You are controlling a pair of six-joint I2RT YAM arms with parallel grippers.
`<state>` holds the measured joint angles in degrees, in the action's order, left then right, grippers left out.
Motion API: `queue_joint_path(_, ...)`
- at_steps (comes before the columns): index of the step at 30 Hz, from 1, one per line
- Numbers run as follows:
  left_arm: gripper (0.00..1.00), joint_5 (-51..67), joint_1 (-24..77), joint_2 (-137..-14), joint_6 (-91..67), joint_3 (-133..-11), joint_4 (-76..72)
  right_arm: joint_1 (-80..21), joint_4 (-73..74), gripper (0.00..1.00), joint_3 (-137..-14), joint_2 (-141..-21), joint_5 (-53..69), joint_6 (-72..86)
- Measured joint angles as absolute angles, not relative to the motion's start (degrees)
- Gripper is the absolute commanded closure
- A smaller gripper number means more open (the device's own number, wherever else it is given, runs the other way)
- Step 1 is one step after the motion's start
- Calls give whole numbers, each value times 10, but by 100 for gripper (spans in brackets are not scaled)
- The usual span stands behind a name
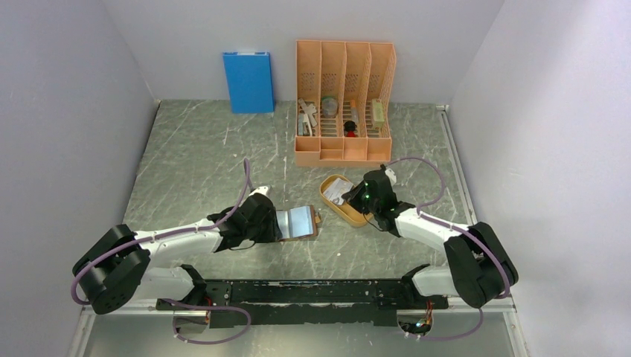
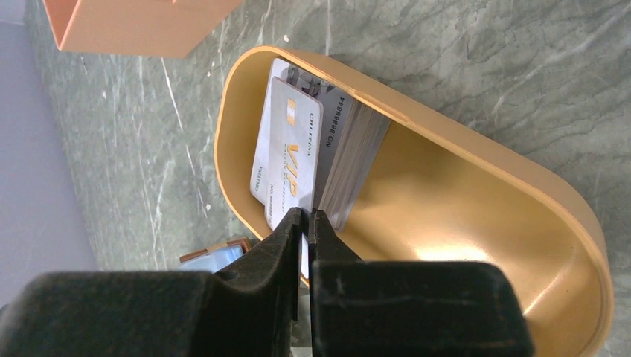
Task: Put the credit cards into the card holder
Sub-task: Adjust the credit card in the storage box, then pick up the credit card from the storage box.
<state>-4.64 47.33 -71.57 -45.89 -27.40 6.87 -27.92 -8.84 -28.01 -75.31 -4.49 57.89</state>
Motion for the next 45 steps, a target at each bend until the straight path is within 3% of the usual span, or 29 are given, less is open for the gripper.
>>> queue_joint_path(8, 65, -46, 473, -717, -459, -274, 68, -279, -81, 98, -286, -741, -43, 583)
queue_joint_path(21, 65, -46, 473, -719, -459, -274, 61, -276, -58, 50, -291, -784, -38, 579)
queue_joint_path(24, 65, -46, 474, -719, -459, -274, 61, -275, -57, 43, -293, -790, -38, 577)
queue_joint_path(31, 65, -46, 474, -720, -459, -274, 60, -274, -57, 45, -305, -806, -36, 577)
queue_joint_path(45, 65, -46, 474, -724, -459, -274, 53, -268, -66, 71, -306, -805, -32, 576)
